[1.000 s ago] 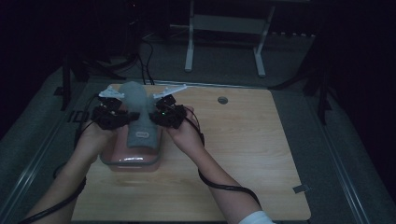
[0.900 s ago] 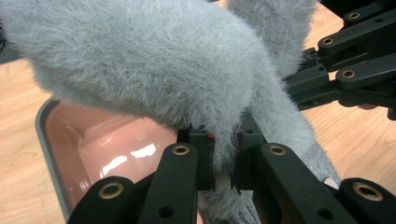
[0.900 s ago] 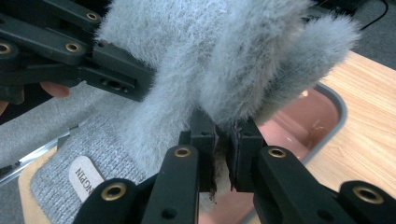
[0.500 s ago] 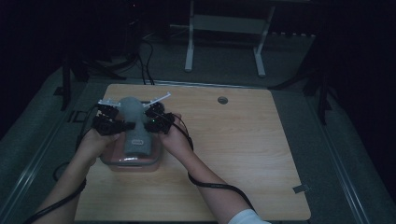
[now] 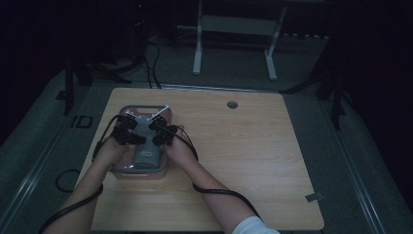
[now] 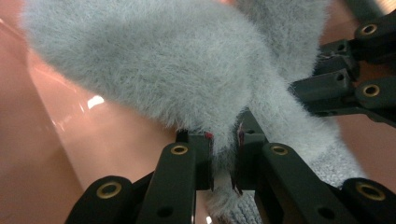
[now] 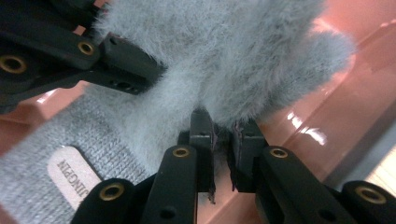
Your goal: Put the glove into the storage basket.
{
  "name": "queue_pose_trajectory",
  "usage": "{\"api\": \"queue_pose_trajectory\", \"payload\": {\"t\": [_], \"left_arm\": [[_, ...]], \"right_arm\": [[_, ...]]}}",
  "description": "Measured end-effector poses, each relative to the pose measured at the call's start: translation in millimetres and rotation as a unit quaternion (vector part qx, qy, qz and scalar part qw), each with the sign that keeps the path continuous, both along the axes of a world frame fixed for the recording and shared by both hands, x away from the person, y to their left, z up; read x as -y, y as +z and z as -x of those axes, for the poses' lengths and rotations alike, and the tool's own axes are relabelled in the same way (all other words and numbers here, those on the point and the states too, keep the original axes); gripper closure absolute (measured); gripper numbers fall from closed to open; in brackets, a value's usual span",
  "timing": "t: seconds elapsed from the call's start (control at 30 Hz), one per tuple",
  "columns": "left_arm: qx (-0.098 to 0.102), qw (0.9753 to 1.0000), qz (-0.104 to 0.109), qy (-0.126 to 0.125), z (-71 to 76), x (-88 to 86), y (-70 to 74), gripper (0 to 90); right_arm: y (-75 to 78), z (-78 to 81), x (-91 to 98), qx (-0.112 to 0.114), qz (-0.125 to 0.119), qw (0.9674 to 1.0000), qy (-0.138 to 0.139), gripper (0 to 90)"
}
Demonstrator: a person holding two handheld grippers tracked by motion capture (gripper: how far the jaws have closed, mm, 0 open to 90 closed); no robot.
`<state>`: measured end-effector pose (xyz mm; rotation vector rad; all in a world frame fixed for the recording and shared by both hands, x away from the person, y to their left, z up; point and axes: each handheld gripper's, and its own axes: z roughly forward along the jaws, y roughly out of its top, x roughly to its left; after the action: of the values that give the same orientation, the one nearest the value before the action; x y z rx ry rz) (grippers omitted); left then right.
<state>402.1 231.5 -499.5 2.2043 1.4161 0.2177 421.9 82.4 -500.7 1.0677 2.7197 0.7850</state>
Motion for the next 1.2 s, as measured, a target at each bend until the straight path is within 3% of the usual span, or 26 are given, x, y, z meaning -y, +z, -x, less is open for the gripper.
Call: {"api": "queue_pose_trajectory", "payload": {"t": [0.17, 0.33, 0.4, 0.5, 0.6, 0.77, 0.9, 1.03, 1.2], "left_arm": [[-0.007, 0.9996, -0.025, -0.006, -3.1, 2.6, -11.0, 79.0], [0.006, 0.9997, -0.024, -0.004, -2.7, 1.9, -12.4, 73.2], [0.011, 0.9997, -0.021, 0.004, -1.6, -0.2, -10.1, 67.9], [0.042, 0.9987, -0.007, 0.028, 3.2, -5.2, -0.4, 52.7], [0.072, 0.996, 0.026, 0.044, 10.2, -11.0, 12.2, 42.5], [0.108, 0.9922, 0.038, 0.048, 22.9, -17.0, 27.2, 26.0], [0.126, 0.9883, 0.068, 0.053, 32.6, -19.4, 32.2, 19.6], [0.162, 0.9819, 0.084, 0.049, 46.2, -18.1, 33.4, 16.9], [0.184, 0.9786, 0.082, 0.041, 60.1, -14.8, 36.7, 16.8]], "right_arm": [[-2.0, -0.6, -2.1, 0.012, 0.006, 0.9999, 0.008, 72.4], [6.1, -1.3, 1.6, 0.022, -0.011, 0.9996, 0.016, 60.1], [11.4, -1.3, 4.3, 0.024, -0.022, 0.9993, 0.02, 55.1], [17.0, -1.8, 8.4, 0.029, -0.039, 0.9984, 0.027, 48.2], [22.5, -3.3, 13.3, 0.026, -0.056, 0.9976, 0.033, 41.7], [35.0, -1.2, 22.0, 0.034, -0.081, 0.9945, 0.058, 27.6], [42.2, -0.4, 30.9, 0.028, -0.107, 0.9908, 0.078, 19.9], [43.6, 3.3, 37.2, 0.042, -0.098, 0.9894, 0.099, 15.3], [43.8, 6.3, 49.4, 0.043, -0.105, 0.9879, 0.105, 15.0]]}}
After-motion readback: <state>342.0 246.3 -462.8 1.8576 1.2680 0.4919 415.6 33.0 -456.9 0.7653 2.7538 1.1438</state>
